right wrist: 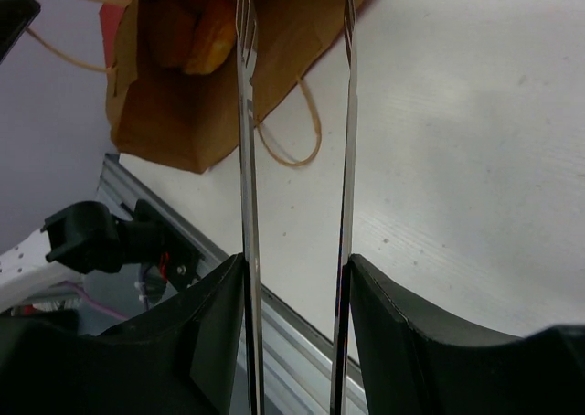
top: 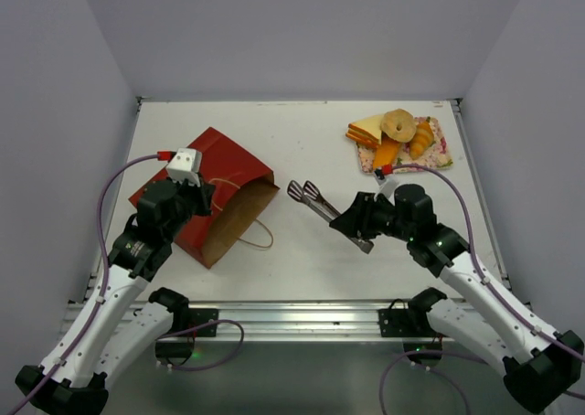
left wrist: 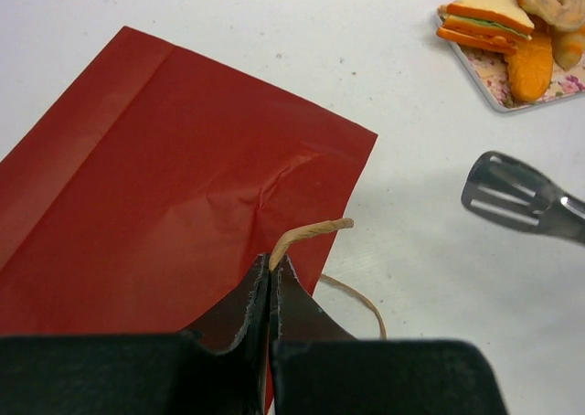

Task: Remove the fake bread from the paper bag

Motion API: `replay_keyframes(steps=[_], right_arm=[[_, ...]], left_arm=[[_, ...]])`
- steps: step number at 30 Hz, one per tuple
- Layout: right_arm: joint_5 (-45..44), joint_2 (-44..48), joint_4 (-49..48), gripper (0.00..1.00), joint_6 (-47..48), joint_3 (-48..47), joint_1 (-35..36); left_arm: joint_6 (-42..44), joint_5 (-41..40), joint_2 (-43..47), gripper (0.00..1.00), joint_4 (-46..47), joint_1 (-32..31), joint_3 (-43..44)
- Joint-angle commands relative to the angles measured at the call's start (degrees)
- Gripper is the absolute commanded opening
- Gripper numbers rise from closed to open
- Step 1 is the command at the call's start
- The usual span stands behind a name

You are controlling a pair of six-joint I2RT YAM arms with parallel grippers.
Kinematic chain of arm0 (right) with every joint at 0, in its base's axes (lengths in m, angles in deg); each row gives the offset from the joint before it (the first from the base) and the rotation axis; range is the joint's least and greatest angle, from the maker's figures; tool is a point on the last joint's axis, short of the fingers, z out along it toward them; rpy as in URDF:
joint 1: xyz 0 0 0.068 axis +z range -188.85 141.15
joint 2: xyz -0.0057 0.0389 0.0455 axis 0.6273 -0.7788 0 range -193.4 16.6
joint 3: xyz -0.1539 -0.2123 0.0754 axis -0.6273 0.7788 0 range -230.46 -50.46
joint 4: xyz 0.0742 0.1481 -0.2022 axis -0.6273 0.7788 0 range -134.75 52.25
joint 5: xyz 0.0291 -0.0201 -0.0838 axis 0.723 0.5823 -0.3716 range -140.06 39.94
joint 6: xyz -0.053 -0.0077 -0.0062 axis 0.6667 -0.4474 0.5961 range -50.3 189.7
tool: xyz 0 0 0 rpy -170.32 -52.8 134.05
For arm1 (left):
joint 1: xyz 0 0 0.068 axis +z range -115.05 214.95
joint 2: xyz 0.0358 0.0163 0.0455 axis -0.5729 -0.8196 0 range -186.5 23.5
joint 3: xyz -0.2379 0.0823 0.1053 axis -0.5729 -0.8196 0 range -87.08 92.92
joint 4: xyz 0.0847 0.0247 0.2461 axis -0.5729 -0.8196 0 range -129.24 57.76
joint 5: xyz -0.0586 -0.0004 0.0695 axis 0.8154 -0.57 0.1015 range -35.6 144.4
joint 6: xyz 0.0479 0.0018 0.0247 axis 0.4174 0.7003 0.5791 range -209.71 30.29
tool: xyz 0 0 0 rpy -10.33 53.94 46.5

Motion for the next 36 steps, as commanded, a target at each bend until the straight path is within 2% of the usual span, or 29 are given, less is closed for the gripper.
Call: replay_keyframes(steps=[1, 7, 13, 24, 36], right_arm=[[-3.6, -0.9, -7.2, 0.51, -2.1, 0.4, 6.4], [-8.3, -4.9, -13.3, 0.50, -4.5, 1.4, 14.9], [-11.0, -11.3, -18.4, 0.50, -5.7, -0.1, 19.9], [-11.0, -26.5, -34.4, 0.47, -10.9, -2.6, 24.0], [-10.8, -39.2, -43.1, 0.49, -12.8, -7.9, 26.9]], left_arm=[[1.1, 1.3, 0.6, 0.00, 2.7, 0.3, -0.4], [1.2, 1.8, 0.9, 0.00, 2.6, 0.3, -0.4], [1.4, 3.0, 1.6, 0.00, 2.7, 0.4, -0.4], [2.7, 8.1, 3.4, 0.00, 3.6, 0.3, -0.8], [3.3, 11.9, 4.5, 0.00, 4.2, 0.3, -1.0]])
